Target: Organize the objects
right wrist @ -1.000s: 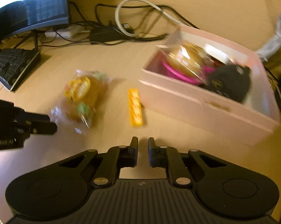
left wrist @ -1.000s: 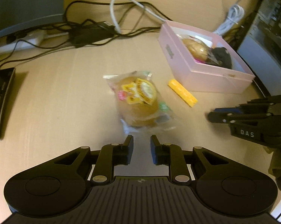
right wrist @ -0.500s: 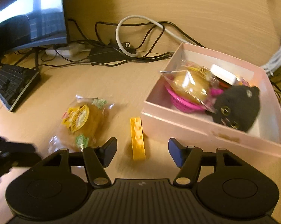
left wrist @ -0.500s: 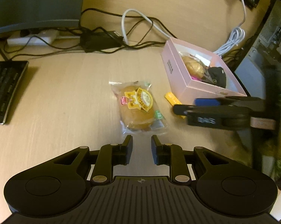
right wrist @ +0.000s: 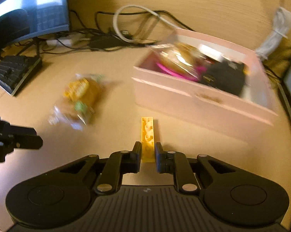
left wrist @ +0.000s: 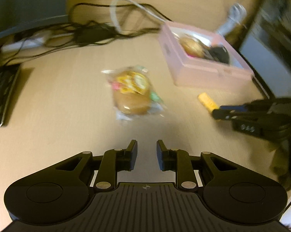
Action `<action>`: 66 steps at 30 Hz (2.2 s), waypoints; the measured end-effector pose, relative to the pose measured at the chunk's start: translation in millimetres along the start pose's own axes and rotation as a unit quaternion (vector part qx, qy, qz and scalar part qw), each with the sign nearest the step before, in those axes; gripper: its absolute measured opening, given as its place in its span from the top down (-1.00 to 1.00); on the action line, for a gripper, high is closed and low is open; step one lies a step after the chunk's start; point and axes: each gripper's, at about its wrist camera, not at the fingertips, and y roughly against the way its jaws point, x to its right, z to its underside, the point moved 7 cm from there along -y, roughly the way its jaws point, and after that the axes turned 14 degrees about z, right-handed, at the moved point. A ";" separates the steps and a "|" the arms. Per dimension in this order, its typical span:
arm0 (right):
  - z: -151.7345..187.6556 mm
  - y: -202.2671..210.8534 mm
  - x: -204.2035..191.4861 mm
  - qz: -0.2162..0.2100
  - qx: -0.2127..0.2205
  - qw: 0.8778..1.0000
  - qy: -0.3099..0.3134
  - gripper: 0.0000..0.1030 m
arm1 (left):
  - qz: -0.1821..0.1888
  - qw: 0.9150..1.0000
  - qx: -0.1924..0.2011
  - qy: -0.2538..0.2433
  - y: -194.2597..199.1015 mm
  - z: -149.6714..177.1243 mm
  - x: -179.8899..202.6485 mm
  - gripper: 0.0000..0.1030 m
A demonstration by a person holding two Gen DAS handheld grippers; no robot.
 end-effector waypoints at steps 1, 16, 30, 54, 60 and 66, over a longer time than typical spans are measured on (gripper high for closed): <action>7.8 1.6 7.3 0.010 -0.003 1.000 -0.002 0.72 | -0.003 1.000 -0.007 -0.019 -4.4 1.9 5.8 0.50; 60.4 5.0 71.4 0.067 -0.012 0.993 -0.091 -1.00 | -0.021 0.996 -0.015 -0.081 -35.8 11.2 44.7 0.40; 63.1 5.8 71.0 0.059 0.005 0.996 -0.072 -1.00 | 0.017 0.993 -0.055 -0.101 -57.8 14.9 77.2 -0.72; 30.6 7.5 51.5 0.013 0.020 0.997 -0.075 -0.97 | -0.102 0.987 0.071 0.100 -44.4 -48.4 -44.5 -0.11; 7.2 -14.0 24.2 0.017 0.008 0.999 -0.040 -0.31 | -0.031 0.996 0.050 0.066 -10.0 -25.2 -3.2 -0.11; 1.8 -10.7 6.2 0.018 -0.001 1.000 -0.018 0.37 | 0.025 0.999 0.007 0.034 6.2 3.4 22.4 -0.10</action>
